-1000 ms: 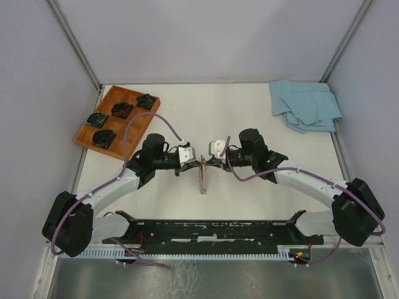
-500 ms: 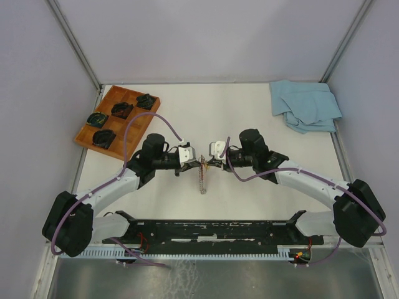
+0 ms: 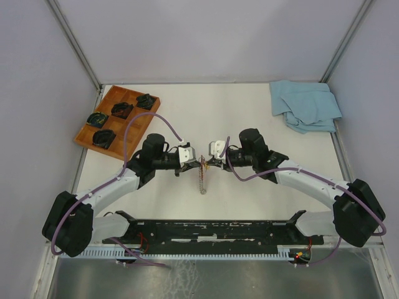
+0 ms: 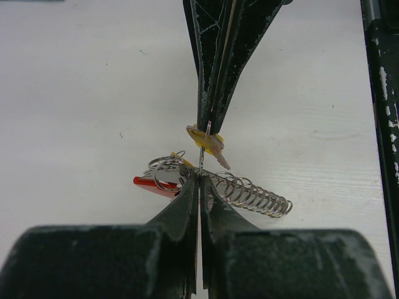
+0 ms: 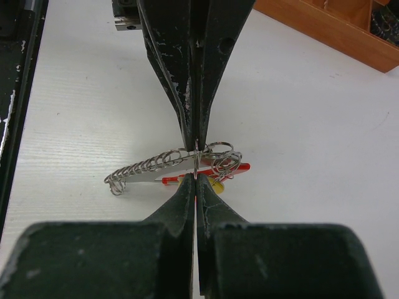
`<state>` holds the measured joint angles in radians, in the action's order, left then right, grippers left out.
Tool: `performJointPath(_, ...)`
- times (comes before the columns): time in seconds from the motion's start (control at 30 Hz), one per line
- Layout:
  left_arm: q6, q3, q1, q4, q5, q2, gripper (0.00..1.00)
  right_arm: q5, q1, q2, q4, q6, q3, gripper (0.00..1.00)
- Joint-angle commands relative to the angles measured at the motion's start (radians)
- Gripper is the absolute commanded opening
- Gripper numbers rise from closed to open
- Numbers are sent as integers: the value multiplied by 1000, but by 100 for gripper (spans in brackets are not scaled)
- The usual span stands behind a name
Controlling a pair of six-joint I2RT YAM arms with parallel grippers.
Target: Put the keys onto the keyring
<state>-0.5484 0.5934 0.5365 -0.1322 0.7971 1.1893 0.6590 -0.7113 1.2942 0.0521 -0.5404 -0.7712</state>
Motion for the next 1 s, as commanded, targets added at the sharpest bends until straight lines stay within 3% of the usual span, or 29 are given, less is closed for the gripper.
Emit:
performJointPath(0.0, -27, 28, 3, -33, 39, -10, 3, 25, 2, 9, 40, -3, -54, 1)
performJointPath(0.97, -32, 34, 4, -24, 40, -1, 3, 1, 3, 0, 2, -28, -55, 1)
